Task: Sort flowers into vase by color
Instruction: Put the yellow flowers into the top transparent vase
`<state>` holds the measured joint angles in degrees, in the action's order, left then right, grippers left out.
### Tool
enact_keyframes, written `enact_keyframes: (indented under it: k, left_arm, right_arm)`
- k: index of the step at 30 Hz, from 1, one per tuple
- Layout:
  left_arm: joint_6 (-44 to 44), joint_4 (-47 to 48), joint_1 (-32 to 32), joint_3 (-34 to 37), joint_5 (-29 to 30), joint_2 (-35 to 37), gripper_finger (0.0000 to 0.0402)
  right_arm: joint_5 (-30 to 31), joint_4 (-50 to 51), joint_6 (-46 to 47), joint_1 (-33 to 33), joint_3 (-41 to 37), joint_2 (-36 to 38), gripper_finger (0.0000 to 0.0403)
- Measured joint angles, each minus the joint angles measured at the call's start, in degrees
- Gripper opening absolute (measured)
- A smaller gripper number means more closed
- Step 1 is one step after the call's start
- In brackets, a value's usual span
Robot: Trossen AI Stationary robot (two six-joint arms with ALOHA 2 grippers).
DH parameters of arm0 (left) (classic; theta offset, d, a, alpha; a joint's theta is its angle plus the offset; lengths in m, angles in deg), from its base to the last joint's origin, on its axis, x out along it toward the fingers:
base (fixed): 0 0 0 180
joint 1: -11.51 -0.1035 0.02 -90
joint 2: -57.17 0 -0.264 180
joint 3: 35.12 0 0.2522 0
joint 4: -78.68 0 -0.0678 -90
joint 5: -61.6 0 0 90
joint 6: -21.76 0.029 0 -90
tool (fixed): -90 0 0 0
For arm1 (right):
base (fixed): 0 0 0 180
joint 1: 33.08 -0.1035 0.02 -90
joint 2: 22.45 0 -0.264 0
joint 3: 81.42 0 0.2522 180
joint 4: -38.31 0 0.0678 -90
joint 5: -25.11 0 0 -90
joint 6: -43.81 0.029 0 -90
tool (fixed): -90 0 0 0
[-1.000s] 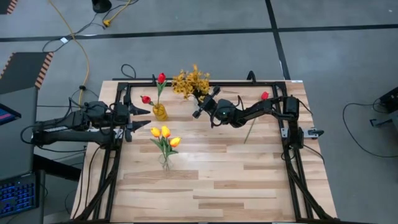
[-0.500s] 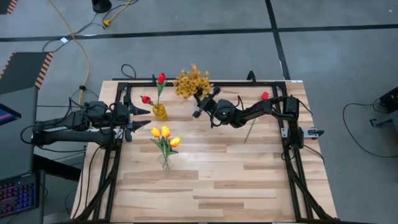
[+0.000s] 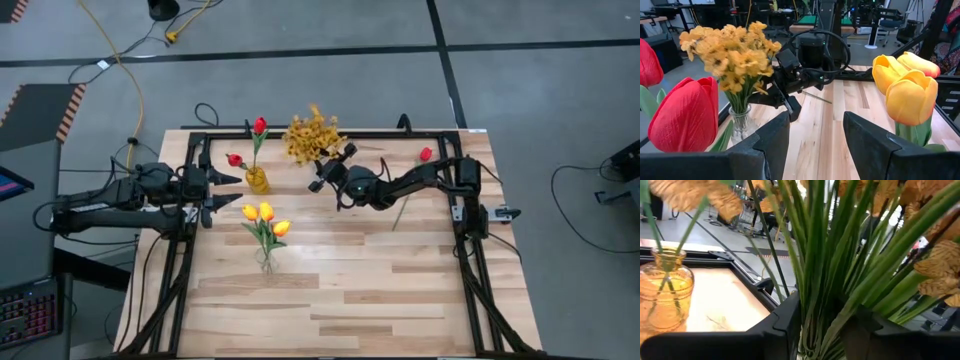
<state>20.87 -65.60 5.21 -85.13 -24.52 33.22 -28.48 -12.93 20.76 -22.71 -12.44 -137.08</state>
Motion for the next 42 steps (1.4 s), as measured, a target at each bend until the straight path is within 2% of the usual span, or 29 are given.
enact_keyframes:
  k: [3, 8, 13, 21, 27, 42]
  left_arm:
    - [-0.01, -0.01, 0.01, 0.0, 0.0, -0.01, 0.0176]
    - [0.01, 0.01, 0.01, 0.0, 0.0, 0.0, 0.0176]
    - [0.01, -0.01, -0.01, 0.0, 0.0, -0.01, 0.0176]
    - [0.01, -0.01, -0.01, 0.0, 0.0, -0.01, 0.0176]
    - [0.04, -0.01, 0.0, 0.0, -0.02, -0.01, 0.0176]
    - [0.4, -0.01, 0.0, 0.02, -0.49, 0.0, 0.0176]
  right_arm:
    - [0.52, -0.08, -0.02, -0.29, 0.0, 0.0, 0.0142]
    - [5.74, -0.14, 0.0, -0.23, 0.0, 0.0, 0.0148]
    - [5.93, 0.09, -0.01, -0.2, 0.63, -0.02, 0.0158]
    - [6.01, 4.74, -0.03, -0.24, 4.36, -0.02, 0.0198]
    - [10.6, 9.84, 0.01, -0.97, 6.46, -0.02, 0.0223]
    - [18.79, 11.05, 0.0, -4.55, 7.54, -0.02, 0.0224]
